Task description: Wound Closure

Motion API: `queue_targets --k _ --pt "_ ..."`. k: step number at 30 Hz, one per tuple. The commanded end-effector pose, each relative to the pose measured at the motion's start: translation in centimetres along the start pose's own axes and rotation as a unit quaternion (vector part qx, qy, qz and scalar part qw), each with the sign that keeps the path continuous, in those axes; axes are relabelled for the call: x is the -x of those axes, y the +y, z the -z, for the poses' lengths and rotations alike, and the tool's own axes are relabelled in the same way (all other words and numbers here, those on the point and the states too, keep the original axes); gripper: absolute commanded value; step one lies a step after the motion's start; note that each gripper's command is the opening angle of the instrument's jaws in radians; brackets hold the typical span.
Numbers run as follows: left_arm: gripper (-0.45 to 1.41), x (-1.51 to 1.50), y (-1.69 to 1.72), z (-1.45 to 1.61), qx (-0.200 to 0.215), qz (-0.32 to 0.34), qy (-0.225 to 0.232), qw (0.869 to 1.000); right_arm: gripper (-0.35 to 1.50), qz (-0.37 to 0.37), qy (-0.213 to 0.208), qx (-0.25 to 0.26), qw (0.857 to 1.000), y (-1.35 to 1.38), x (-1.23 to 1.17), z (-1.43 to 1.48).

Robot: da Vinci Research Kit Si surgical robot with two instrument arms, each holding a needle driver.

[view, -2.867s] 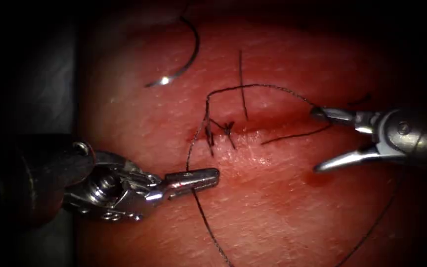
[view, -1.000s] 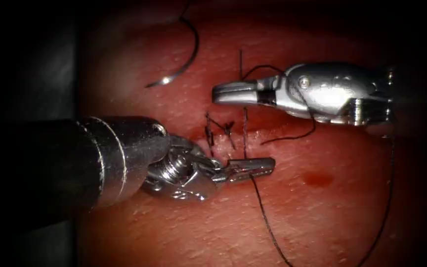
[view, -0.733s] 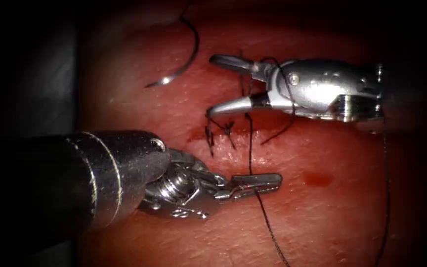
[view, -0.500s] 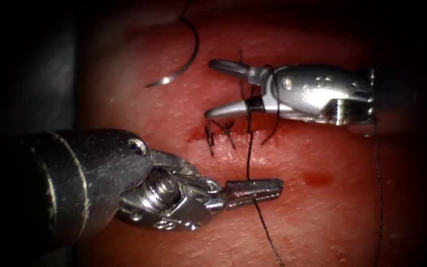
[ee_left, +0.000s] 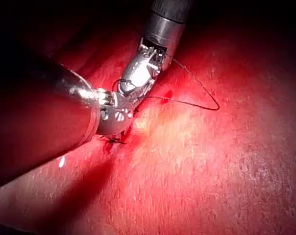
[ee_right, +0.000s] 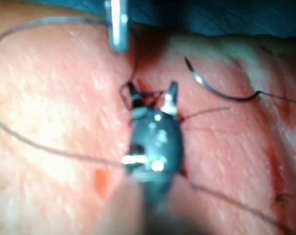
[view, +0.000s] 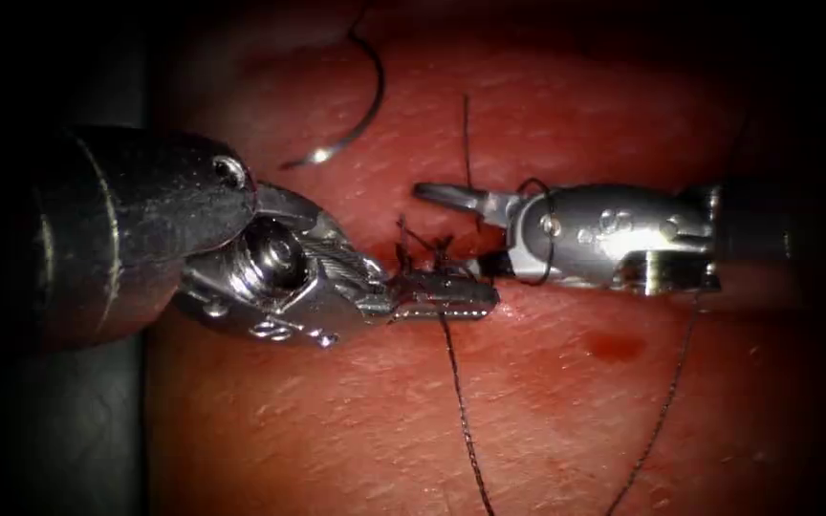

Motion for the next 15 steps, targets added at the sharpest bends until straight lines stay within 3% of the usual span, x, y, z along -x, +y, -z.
queue_targets --k 1,7,15 --pt "-0.45 0.03 0.00 -0.05 -0.001 -0.003 -0.001 1.000 1.04 -0.001 0.000 -0.002 1.000 -0.07 0.03 -0.08" --pt "-0.45 0.31 -0.28 0.08 0.003 -0.029 0.007 1.000 1.08 0.011 -0.002 -0.049 0.999 -0.16 0.05 -0.21" --pt "-0.45 0.59 -0.27 0.02 0.003 -0.038 0.008 0.999 1.04 0.023 0.021 -0.091 0.995 -0.22 0.08 -0.25"
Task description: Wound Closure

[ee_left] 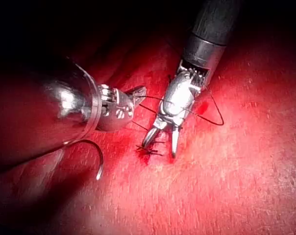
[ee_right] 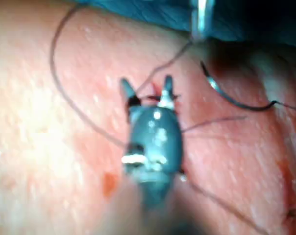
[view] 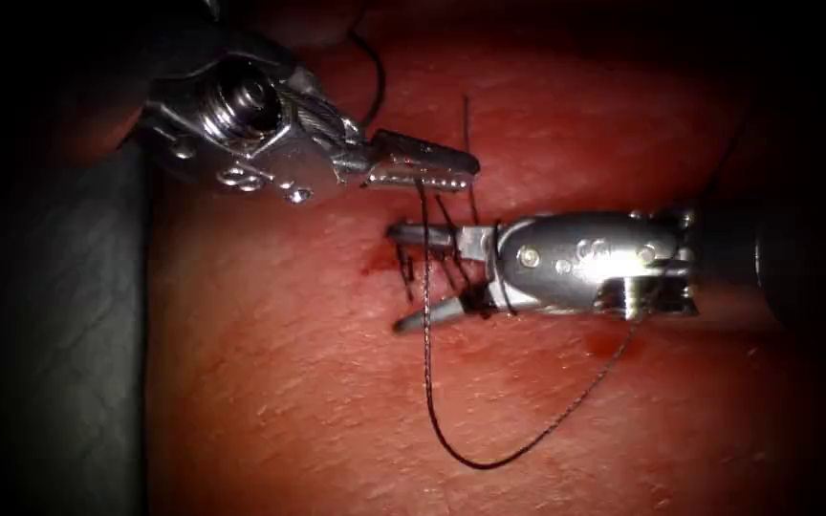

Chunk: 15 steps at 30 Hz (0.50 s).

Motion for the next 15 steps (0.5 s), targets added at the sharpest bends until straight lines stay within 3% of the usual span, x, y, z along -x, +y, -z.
queue_targets --k 1,10,15 --pt "-0.45 0.10 0.07 -0.09 0.000 0.000 0.001 1.000 1.03 0.000 0.003 -0.005 1.000 -0.05 0.04 -0.07" --pt "-0.45 0.53 0.50 -0.25 0.000 -0.013 -0.004 1.000 0.98 -0.015 0.058 -0.029 0.998 -0.03 0.04 -0.06" --pt "-0.45 0.57 0.62 -0.28 -0.001 -0.009 -0.005 1.000 0.91 -0.024 0.084 -0.040 0.995 -0.02 0.03 -0.07"
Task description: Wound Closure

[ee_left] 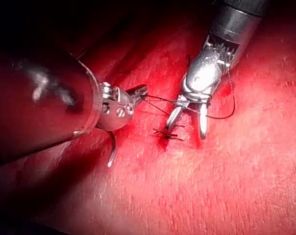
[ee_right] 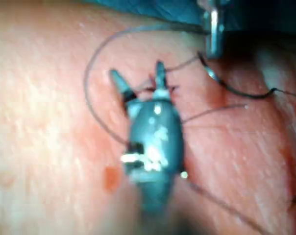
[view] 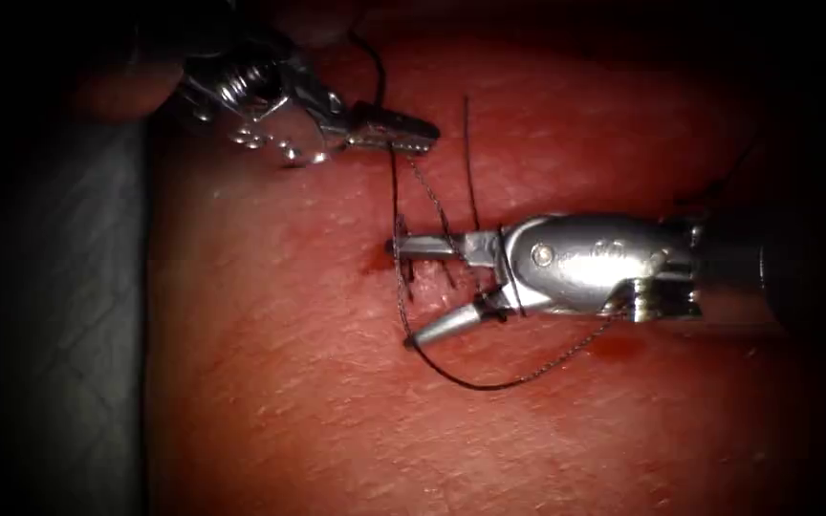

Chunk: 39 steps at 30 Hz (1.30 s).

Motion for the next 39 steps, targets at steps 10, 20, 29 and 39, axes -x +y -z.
queue_targets --k 10,20,29,39 --pt "-0.45 -0.01 0.18 -0.01 0.000 0.016 0.002 1.000 0.54 -0.017 0.113 0.005 0.993 0.09 -0.17 0.09" --pt "-0.45 -0.10 0.61 -0.19 -0.002 0.044 -0.004 0.999 0.56 -0.031 0.152 0.031 0.987 0.16 -0.23 0.13" --pt "-0.45 -0.24 0.83 -0.30 -0.005 0.062 -0.005 0.998 0.56 -0.064 0.169 0.087 0.980 0.33 -0.18 0.28" --pt "-0.45 -0.63 0.81 -0.40 -0.041 0.100 -0.026 0.994 0.42 -0.102 0.131 0.171 0.971 0.41 0.11 0.38"
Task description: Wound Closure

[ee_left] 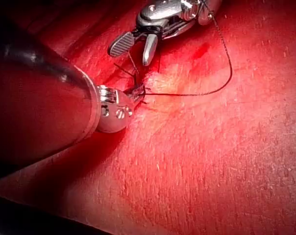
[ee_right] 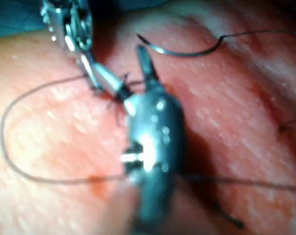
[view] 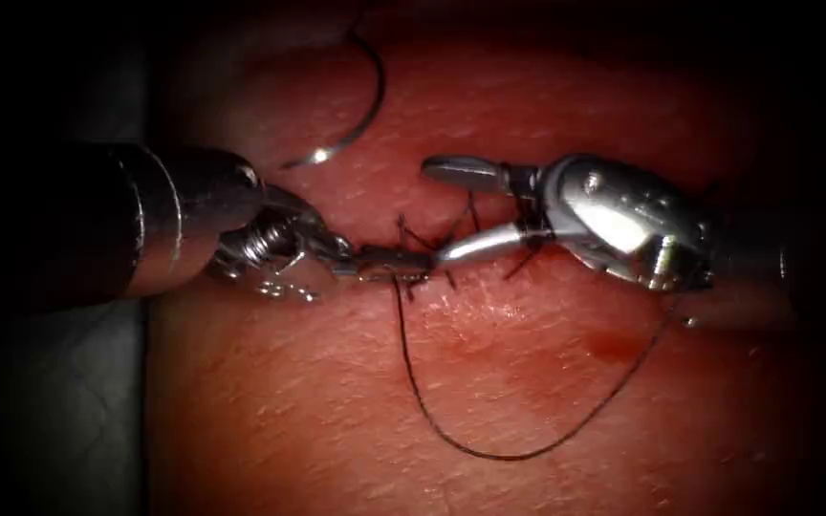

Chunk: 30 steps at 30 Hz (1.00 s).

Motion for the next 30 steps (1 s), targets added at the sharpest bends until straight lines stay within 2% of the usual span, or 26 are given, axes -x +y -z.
queue_targets --k 1,5,10,15,18,22,30 --pt "-0.45 -0.04 0.00 -0.09 -0.009 0.006 -0.009 1.000 0.39 -0.014 -0.008 0.013 1.000 -0.06 0.12 -0.04" --pt "-0.45 -0.12 -0.07 -0.14 -0.018 0.014 -0.036 0.999 0.31 -0.038 -0.037 0.046 0.997 -0.08 0.12 0.04" --pt "-0.45 -0.20 -0.09 -0.18 -0.029 0.027 -0.057 0.998 0.31 -0.059 -0.081 0.083 0.991 -0.10 0.14 0.09" --pt "-0.45 -0.26 -0.14 -0.21 -0.038 0.031 -0.068 0.996 0.29 -0.094 -0.122 0.127 0.980 -0.15 0.23 0.12" --pt "-0.45 -0.25 -0.17 -0.24 -0.038 0.033 -0.071 0.996 0.32 -0.106 -0.125 0.141 0.976 -0.14 0.28 0.10" --pt "-0.45 -0.21 -0.18 -0.28 -0.039 0.034 -0.072 0.996 0.47 -0.116 -0.131 0.165 0.971 -0.11 0.29 0.15" --pt "-0.45 -0.19 -0.17 -0.29 -0.039 0.033 -0.068 0.996 0.57 -0.133 -0.149 0.221 0.955 -0.06 0.28 0.20"
